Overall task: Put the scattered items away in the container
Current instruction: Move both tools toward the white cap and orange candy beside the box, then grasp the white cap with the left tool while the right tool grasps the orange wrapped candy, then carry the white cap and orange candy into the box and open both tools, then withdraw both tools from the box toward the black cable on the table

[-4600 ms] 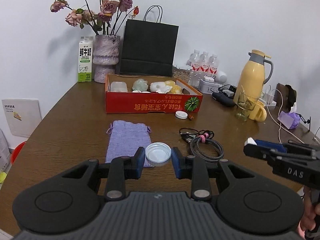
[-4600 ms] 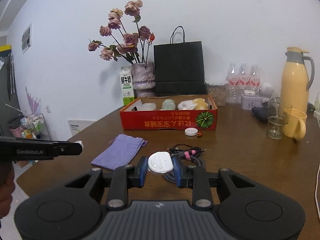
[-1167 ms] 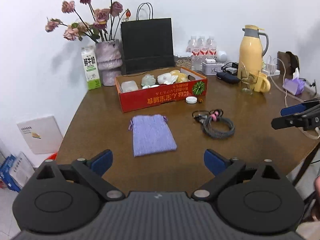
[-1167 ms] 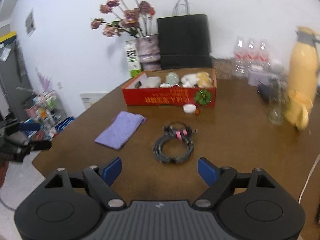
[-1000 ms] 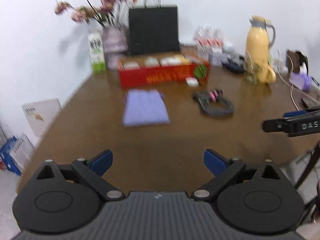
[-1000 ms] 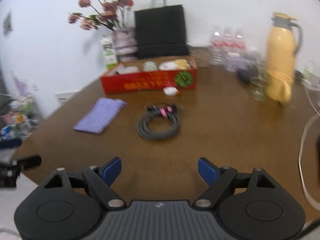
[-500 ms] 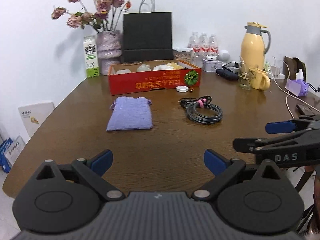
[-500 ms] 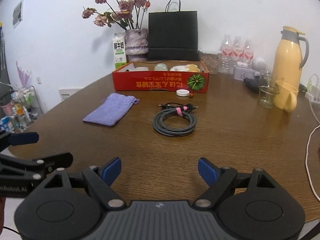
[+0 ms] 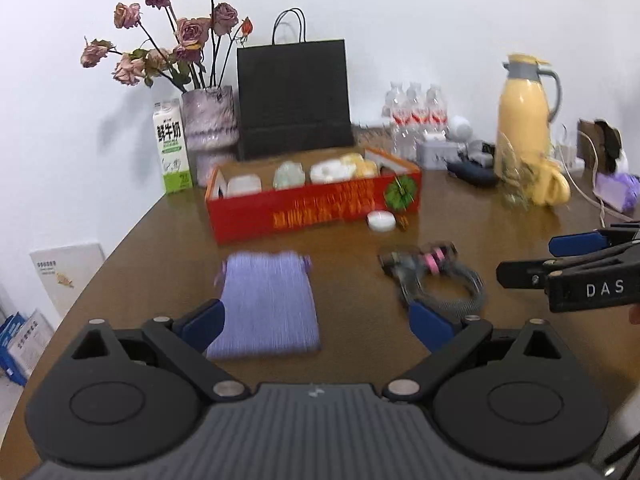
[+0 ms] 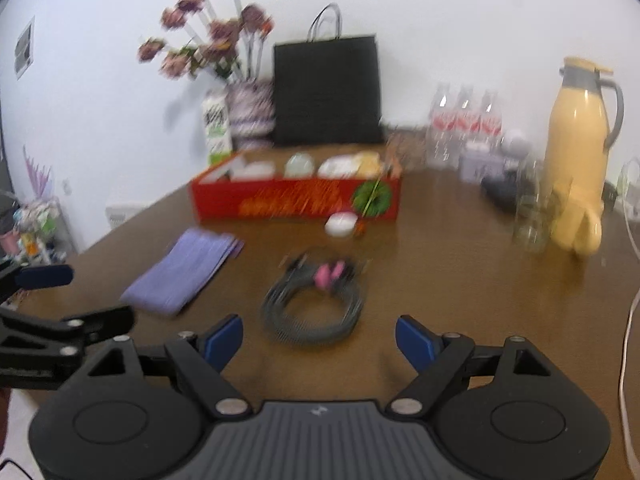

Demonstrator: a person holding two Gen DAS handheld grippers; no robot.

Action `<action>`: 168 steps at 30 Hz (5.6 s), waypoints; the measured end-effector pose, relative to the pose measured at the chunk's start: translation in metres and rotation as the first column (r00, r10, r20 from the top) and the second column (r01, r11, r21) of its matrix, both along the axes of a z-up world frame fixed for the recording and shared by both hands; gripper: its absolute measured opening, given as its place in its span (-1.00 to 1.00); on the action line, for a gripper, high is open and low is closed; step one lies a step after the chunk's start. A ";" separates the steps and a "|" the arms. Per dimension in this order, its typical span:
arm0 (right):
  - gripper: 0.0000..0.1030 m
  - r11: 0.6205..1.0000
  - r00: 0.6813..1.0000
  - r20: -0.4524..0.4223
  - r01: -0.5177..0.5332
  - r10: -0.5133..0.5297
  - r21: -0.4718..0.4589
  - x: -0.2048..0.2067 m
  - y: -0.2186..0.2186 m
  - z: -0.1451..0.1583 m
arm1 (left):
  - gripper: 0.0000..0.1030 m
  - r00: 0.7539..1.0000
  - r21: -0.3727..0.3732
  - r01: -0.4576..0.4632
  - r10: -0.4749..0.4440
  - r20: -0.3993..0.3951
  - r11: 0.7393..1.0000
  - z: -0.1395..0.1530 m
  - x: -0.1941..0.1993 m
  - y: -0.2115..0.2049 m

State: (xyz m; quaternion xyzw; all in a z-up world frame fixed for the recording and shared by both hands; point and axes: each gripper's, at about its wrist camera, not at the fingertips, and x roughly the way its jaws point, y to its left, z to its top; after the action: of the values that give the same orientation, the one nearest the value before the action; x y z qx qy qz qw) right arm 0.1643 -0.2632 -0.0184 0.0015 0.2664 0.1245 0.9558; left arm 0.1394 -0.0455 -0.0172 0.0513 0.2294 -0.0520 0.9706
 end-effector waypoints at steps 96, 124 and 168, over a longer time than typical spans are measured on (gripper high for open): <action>-0.77 0.997 0.999 0.022 -0.046 0.045 0.056 -0.061 0.001 -0.002 | -0.22 0.992 -0.166 0.062 -0.079 -0.094 0.984 0.001 -0.048 -0.028; -0.77 0.995 0.999 0.021 -0.050 0.049 0.083 0.012 0.001 0.013 | -0.22 0.998 -0.157 0.038 -0.047 -0.049 0.987 0.022 0.042 0.006; 0.49 0.992 0.976 -0.185 -0.122 0.114 -0.037 0.304 0.000 0.075 | 0.80 0.961 -0.183 0.008 -0.058 -0.270 0.983 0.071 0.259 0.106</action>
State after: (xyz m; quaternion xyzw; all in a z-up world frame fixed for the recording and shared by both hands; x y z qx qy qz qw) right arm 0.4680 -0.2636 0.0561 -0.0258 0.3554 0.1740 0.9180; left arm 0.3985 0.0606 0.0542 -0.0403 0.3552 -0.0955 0.9290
